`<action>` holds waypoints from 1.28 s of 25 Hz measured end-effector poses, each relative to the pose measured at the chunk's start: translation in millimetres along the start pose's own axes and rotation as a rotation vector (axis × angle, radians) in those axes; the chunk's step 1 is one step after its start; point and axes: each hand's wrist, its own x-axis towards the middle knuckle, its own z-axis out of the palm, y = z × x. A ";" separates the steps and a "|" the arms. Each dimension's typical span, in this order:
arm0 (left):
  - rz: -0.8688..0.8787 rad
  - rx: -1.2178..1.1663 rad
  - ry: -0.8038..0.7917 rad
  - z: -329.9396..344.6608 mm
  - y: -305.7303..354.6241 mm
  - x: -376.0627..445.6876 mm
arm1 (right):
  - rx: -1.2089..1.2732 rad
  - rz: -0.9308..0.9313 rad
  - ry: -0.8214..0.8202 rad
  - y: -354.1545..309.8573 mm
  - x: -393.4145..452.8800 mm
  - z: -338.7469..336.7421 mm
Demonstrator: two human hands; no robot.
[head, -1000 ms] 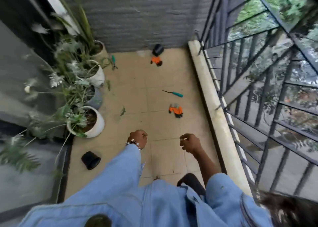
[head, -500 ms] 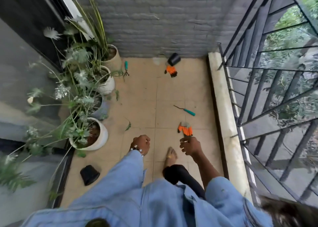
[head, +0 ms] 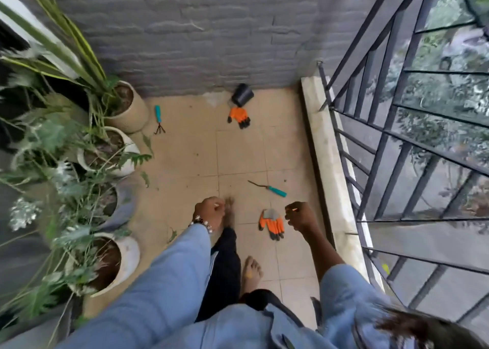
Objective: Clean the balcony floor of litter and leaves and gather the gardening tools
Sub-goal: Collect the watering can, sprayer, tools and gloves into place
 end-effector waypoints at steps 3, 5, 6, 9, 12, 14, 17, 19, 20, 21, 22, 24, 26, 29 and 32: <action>-0.032 0.043 -0.047 -0.6 18.1 60.1 | 0.016 0.074 0.018 -16.7 43.1 -3.1; -0.030 0.083 -0.097 -0.2 31.9 100.6 | 0.018 0.122 0.013 -34.7 66.3 -7.2; -0.025 0.112 -0.124 1.4 38.7 124.4 | 0.007 0.138 0.024 -39.9 84.8 -6.3; -0.020 0.189 -0.176 16.1 49.7 201.0 | -0.084 0.147 0.011 -42.2 151.4 7.0; -0.057 0.181 -0.191 44.0 43.1 277.6 | -0.186 0.147 -0.018 -28.3 228.8 32.7; -0.053 0.212 -0.203 80.1 20.5 338.8 | -0.252 0.153 -0.030 -6.0 296.2 60.7; -0.087 0.165 -0.189 141.1 -20.2 427.6 | -0.359 0.118 -0.050 40.9 403.6 112.0; -0.104 0.158 -0.202 174.5 -50.0 472.5 | -0.457 0.101 -0.095 75.3 458.2 148.4; -0.110 0.150 -0.206 186.1 -62.6 488.4 | -0.530 0.089 -0.120 90.5 476.6 162.0; -0.134 0.123 -0.216 195.7 -72.9 501.4 | -0.622 0.078 -0.137 104.1 490.3 172.3; -0.171 0.088 -0.215 204.1 -85.8 513.9 | -0.722 0.063 -0.140 117.3 503.5 184.2; -0.239 0.035 -0.202 212.8 -103.9 529.8 | -0.851 0.014 -0.085 137.2 520.2 202.8; -0.301 0.016 -0.199 213.1 -113.3 531.8 | -0.849 -0.030 -0.039 144.0 521.5 211.1; -0.374 -0.019 -0.206 204.3 -105.9 514.9 | -0.540 0.011 -0.078 124.9 504.7 204.9; -0.389 -0.089 -0.212 180.2 -71.0 477.3 | -0.269 0.044 -0.144 77.8 463.4 178.6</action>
